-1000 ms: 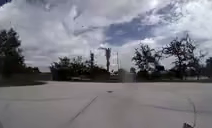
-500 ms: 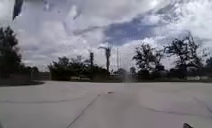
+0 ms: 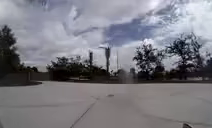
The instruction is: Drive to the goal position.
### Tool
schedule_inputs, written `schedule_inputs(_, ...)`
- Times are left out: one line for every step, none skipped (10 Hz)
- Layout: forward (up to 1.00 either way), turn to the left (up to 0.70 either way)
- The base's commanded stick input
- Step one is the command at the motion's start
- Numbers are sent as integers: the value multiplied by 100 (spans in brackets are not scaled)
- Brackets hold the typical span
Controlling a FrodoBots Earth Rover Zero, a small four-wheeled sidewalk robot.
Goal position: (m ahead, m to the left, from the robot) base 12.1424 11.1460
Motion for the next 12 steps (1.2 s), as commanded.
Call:
schedule_inputs(59, 1)
schedule_inputs(59, 1)
schedule_inputs(59, 2)
schedule_inputs(59, 15)
schedule_inputs(59, 15)
schedule_inputs(59, 15)
schedule_inputs(59, 15)
schedule_inputs(59, 15)
schedule_inputs(59, 15)
schedule_inputs(59, 15)
schedule_inputs(59, 15)
schedule_inputs(59, 15)
